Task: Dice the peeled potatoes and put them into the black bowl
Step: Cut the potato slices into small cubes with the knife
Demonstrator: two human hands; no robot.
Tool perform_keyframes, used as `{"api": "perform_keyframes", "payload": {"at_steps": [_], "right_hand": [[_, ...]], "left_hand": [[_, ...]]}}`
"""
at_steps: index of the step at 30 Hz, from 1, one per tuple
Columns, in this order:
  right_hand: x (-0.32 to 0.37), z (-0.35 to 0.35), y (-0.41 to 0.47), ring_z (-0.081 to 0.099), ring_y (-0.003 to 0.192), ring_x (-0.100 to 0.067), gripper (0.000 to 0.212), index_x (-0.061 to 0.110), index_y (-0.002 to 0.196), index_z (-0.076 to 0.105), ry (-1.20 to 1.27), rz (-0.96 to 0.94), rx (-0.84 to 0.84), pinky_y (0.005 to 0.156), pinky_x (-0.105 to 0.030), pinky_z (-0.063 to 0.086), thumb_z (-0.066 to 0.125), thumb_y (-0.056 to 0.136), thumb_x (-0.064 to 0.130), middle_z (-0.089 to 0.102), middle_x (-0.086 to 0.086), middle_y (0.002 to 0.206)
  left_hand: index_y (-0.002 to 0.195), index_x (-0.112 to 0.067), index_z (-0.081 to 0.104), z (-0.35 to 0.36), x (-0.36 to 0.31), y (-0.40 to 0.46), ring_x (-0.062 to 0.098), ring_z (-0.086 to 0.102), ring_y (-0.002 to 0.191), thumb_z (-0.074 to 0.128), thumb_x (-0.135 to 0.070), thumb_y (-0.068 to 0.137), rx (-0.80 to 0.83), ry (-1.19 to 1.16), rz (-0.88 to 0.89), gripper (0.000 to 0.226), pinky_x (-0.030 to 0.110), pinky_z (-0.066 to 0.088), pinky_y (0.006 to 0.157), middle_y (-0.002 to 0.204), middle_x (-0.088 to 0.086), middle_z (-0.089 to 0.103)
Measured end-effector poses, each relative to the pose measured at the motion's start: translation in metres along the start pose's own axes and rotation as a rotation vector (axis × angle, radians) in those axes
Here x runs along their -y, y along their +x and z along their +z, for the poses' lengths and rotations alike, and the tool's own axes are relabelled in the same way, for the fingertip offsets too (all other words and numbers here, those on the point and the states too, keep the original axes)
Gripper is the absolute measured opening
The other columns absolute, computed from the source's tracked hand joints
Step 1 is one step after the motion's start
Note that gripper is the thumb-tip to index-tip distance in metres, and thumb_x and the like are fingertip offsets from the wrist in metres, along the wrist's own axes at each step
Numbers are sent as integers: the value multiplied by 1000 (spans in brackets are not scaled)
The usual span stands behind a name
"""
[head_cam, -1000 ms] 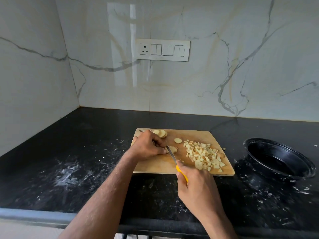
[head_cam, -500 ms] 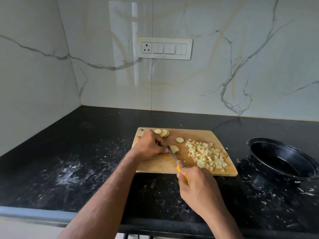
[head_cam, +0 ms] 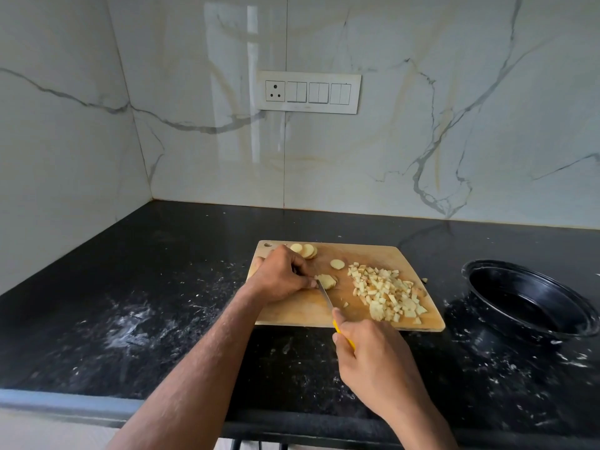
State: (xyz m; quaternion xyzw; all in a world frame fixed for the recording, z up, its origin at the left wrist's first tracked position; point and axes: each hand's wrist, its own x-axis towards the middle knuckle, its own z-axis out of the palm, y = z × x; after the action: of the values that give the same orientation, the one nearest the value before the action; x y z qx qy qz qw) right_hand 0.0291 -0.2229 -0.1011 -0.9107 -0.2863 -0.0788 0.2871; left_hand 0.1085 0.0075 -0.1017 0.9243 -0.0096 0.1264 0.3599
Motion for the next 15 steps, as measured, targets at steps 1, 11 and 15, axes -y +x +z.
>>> {"api": "perform_keyframes", "payload": {"at_steps": [1,11,15], "right_hand": [[-3,-3,-4,51,49,-5,35,26,133,64,20,0,3,40,-18,28,56,99,30,45,11,47],[-29,-7,11,42,37,-10,32,21,127,68,192,67,-332,34,-30,39,64,95,20,75,6,75],[-26,-4,12,48,45,-4,31,21,124,70,128,69,-345,37,-13,29,65,93,18,75,3,73]], "left_hand": [[67,-32,75,0,0,0,3,60,75,88,-34,71,-6,7,0,13,62,45,93,66,-21,68],[94,-31,76,5,-18,-3,5,57,87,77,-54,73,-146,125,3,31,34,40,87,84,-20,65],[112,-40,72,18,-28,-3,11,48,111,69,-67,76,-104,267,86,45,47,31,99,99,-20,63]]}}
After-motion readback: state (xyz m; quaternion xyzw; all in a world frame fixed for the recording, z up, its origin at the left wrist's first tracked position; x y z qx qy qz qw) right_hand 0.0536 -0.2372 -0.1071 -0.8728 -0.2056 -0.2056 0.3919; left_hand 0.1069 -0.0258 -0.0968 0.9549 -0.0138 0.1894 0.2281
